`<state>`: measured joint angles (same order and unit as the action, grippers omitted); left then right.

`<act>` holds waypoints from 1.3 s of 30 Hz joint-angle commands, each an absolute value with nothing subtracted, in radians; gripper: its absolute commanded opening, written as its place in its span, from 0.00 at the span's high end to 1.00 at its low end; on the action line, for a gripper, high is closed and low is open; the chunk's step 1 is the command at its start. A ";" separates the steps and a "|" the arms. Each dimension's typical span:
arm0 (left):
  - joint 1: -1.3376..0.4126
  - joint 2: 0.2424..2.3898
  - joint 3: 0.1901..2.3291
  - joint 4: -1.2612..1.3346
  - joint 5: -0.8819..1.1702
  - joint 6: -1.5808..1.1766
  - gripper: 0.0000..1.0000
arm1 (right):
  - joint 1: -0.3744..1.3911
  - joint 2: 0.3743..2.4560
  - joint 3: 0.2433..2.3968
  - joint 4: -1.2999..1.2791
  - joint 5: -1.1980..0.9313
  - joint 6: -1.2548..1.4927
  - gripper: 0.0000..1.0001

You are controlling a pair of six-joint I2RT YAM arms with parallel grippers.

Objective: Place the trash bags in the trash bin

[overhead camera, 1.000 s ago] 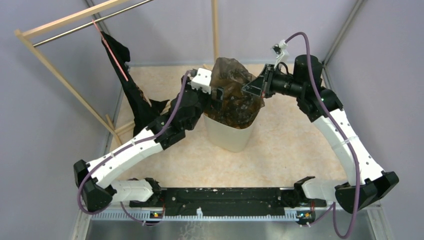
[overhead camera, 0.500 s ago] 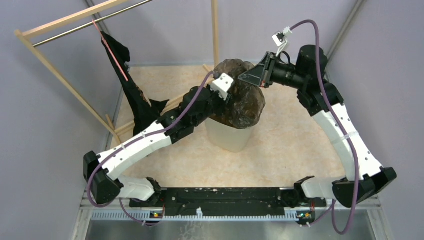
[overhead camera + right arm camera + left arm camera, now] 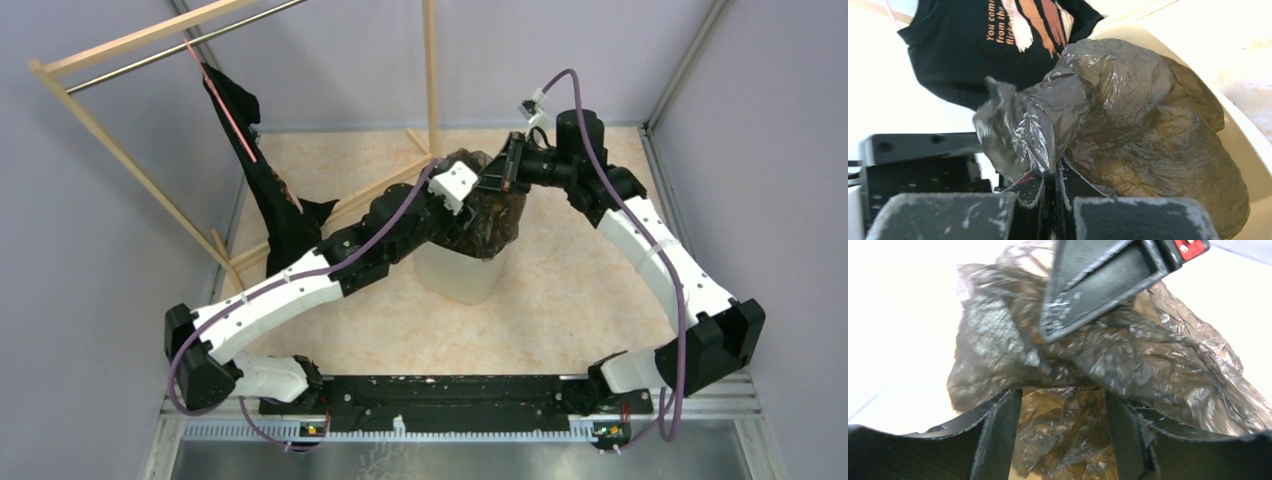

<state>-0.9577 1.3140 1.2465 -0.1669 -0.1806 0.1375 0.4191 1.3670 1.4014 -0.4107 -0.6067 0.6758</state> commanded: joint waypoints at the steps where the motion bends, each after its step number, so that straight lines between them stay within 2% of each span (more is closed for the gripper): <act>1: -0.956 1.180 1.183 0.005 -0.397 0.155 0.28 | 0.431 1.410 1.406 -0.426 -0.588 0.629 1.00; 7: -0.956 1.013 1.034 0.215 -0.565 0.150 0.18 | 0.431 1.406 1.385 -0.415 -0.584 0.620 1.00; 20: -0.956 1.013 1.069 0.170 -0.631 0.102 0.05 | 0.480 1.474 1.323 -0.423 -0.520 0.598 1.00; 24: -0.956 1.056 1.138 0.060 -0.550 0.012 0.02 | 0.483 1.462 1.387 -0.431 -0.519 0.600 1.00; 29: -0.956 1.105 1.285 -0.230 -0.318 -0.308 0.01 | 0.483 1.459 1.499 -0.477 -0.528 0.596 1.00; 32: -0.956 1.124 1.316 -0.282 -0.176 -0.395 0.01 | 0.483 1.457 1.498 -0.453 -0.574 0.621 1.00; 34: -0.956 1.156 1.356 -0.344 -0.152 -0.427 0.01 | 0.482 1.451 1.479 -0.423 -0.592 0.639 1.00; 39: -0.959 1.232 1.430 -0.480 -0.118 -0.482 0.09 | 0.482 1.431 1.423 -0.325 -0.622 0.693 1.00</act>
